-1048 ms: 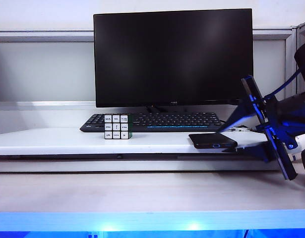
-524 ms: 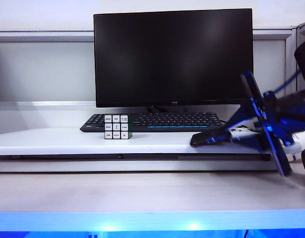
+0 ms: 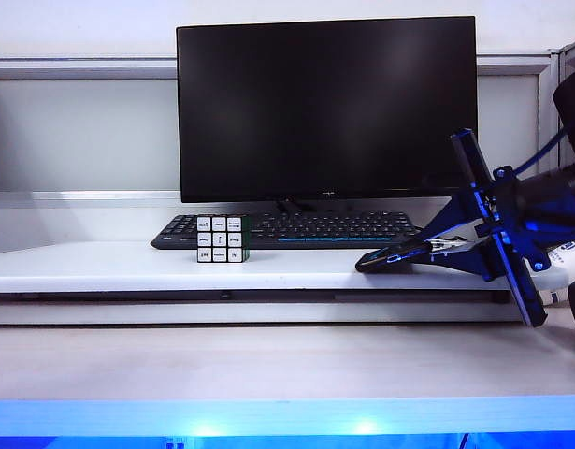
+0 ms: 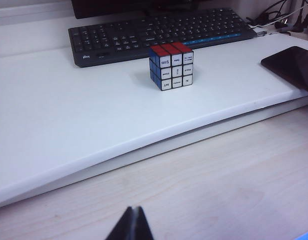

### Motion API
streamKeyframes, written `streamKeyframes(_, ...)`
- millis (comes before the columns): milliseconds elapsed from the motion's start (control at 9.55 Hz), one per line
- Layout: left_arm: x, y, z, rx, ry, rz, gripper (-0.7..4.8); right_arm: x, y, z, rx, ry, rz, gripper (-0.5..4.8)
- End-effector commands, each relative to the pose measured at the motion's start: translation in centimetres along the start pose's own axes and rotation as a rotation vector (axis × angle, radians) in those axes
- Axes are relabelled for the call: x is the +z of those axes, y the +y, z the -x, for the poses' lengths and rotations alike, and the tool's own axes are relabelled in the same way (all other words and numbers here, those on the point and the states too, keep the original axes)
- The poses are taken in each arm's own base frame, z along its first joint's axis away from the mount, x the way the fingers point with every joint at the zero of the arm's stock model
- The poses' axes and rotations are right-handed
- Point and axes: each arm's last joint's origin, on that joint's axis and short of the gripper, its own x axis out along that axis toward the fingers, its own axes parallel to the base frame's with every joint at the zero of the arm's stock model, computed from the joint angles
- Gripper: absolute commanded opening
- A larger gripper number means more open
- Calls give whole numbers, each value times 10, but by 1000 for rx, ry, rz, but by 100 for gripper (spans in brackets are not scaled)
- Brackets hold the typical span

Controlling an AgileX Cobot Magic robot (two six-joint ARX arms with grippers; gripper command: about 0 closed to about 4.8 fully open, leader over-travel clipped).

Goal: Put the phone on top of the Rubik's Cube.

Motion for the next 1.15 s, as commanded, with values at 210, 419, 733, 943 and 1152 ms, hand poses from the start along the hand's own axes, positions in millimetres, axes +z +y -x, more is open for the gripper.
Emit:
streamKeyframes(210,-3,1,0,50,27,5,-6,5,13,1,112,-49,70,-7)
streamKeyframes(419,-3,2,0,74,31,5,-6,6,30,-8,161,-32,126,-7)
streamKeyframes(733,-3,5,0,184,41,3,-6,-3,54,-27,208,14,185,-7)
streamKeyframes(943,-3,6,0,197,38,-1,-6,-7,71,-39,219,32,235,-7)
streamKeyframes(1152,-1,6,0,209,25,-8,-6,-6,89,-51,193,45,288,-7)
